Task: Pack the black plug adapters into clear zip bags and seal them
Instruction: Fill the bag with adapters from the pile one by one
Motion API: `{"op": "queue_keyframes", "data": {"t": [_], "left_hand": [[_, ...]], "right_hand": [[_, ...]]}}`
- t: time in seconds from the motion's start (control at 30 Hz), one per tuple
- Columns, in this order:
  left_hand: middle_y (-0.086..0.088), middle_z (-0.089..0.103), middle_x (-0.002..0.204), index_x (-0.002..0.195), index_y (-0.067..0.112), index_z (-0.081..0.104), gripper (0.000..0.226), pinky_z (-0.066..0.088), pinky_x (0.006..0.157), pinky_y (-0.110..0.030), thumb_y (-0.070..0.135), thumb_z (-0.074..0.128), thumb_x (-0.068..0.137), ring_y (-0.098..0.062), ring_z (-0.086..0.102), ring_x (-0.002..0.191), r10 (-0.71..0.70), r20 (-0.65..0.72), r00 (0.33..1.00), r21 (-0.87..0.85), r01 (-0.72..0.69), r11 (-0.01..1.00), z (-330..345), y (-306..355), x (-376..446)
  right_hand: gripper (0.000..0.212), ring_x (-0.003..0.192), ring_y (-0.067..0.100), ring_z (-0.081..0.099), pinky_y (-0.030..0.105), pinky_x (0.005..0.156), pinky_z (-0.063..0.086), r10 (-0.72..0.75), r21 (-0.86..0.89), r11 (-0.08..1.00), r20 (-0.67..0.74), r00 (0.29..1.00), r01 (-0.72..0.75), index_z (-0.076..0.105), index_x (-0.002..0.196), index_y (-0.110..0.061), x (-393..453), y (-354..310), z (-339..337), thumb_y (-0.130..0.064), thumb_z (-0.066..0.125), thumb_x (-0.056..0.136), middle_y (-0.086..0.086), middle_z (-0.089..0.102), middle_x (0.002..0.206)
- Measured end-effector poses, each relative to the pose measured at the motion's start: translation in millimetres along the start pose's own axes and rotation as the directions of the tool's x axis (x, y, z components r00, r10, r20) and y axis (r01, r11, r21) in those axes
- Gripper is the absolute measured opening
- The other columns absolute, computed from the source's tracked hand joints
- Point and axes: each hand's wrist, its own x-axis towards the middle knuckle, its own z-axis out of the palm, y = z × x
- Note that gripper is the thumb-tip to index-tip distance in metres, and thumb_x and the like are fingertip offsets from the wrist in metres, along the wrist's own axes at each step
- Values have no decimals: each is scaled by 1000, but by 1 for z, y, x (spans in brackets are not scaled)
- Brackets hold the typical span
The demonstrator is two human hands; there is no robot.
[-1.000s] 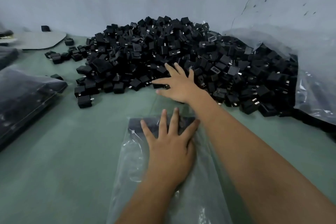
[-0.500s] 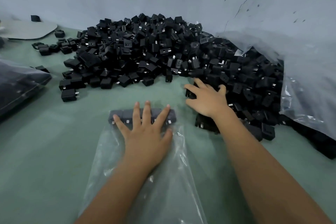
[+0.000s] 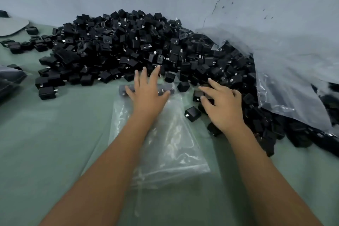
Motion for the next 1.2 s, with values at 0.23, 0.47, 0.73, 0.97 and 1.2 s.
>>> {"op": "queue_keyframes", "data": {"t": [0.23,0.47,0.73,0.97,1.2], "left_hand": [[32,67,95,92,46,68,13,43,78,-15,34,65,90,12,60,94,177,257,950,-294,-98,951,-64,-17,-76],[28,58,114,109,44,68,63,44,100,-27,82,60,59,9,51,109,262,429,864,-123,-232,965,-75,-30,-131],[19,65,80,76,41,62,17,45,66,-20,25,60,69,1,59,77,348,340,874,-340,-231,912,-67,-21,-146],[-1,62,71,65,33,58,24,42,61,-21,10,63,63,-12,54,68,183,107,977,-423,-122,898,-74,-31,-145],[-1,66,86,75,33,71,23,47,76,-26,10,77,76,-13,59,79,35,267,963,-344,61,937,-88,-52,-142]], "right_hand": [[64,127,18,39,32,105,18,-46,11,999,208,977,45,51,137,-29,-42,-42,16,3,50,82,-8,49,140],[49,119,17,50,33,100,41,202,297,943,-156,967,-149,52,135,-19,-70,-67,-1,-27,67,89,-4,57,126],[46,95,13,54,24,79,46,-46,504,846,-260,964,176,53,132,-12,-122,-147,11,-38,52,95,-2,57,108],[32,86,23,59,31,73,52,-407,189,816,-484,775,547,65,103,-2,-130,-133,14,-24,66,80,9,64,96],[26,61,20,55,29,45,43,-369,65,916,-253,894,396,62,83,-10,-132,-136,18,-32,70,72,1,57,73]]}}
